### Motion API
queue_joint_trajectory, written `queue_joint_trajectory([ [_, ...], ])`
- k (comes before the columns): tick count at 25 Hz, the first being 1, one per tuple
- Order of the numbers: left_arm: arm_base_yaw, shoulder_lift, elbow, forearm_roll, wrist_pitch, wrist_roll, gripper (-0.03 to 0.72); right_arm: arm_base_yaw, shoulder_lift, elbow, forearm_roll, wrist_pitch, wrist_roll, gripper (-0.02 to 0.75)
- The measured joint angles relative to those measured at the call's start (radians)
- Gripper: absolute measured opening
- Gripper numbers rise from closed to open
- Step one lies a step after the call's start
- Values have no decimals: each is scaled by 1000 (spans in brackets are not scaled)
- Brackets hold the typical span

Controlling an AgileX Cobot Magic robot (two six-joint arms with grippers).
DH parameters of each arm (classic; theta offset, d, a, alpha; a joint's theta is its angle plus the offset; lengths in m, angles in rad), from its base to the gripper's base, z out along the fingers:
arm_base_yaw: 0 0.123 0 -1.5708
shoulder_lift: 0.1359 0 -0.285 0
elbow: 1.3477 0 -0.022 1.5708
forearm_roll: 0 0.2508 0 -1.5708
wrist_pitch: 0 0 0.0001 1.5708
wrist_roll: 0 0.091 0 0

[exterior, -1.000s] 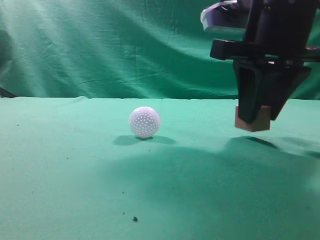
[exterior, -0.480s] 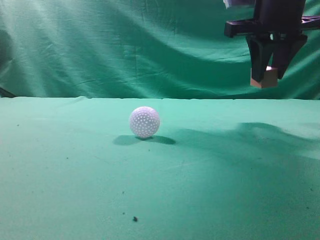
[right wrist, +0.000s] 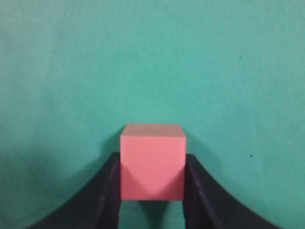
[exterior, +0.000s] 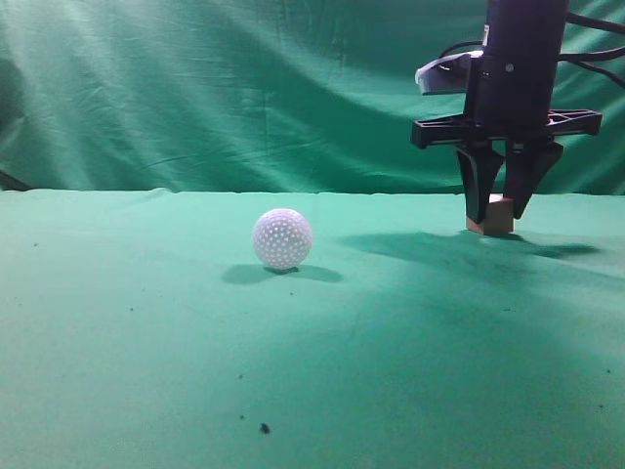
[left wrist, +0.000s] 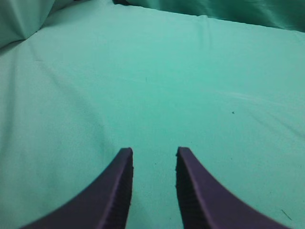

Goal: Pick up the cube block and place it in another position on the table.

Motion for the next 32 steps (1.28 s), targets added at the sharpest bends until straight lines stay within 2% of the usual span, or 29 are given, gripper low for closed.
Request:
queue_joint_trajectory([
  [5,0,0,0,0,0,0,262,0,-13,-2,2,15,0,516],
  [6,0,0,0,0,0,0,262,0,-27,-2,3,29,0,539],
  [8,0,0,0,0,0,0,262,0,-70,-2,12,68,0,525],
  [9,0,0,0,0,0,0,262,0,-102,-2,23,93,0,468],
  [13,0,0,0,0,0,0,262,0,-264,-2,69,218,-9,110],
  [16,0,0,0,0,0,0,262,0,-411,34,95,253,-12,0],
  [22,0,0,0,0,0,0,262,0,-736,251,118,258,-6,0],
  [32,0,0,0,0,0,0,262,0,-1191,660,129,134,28,0],
])
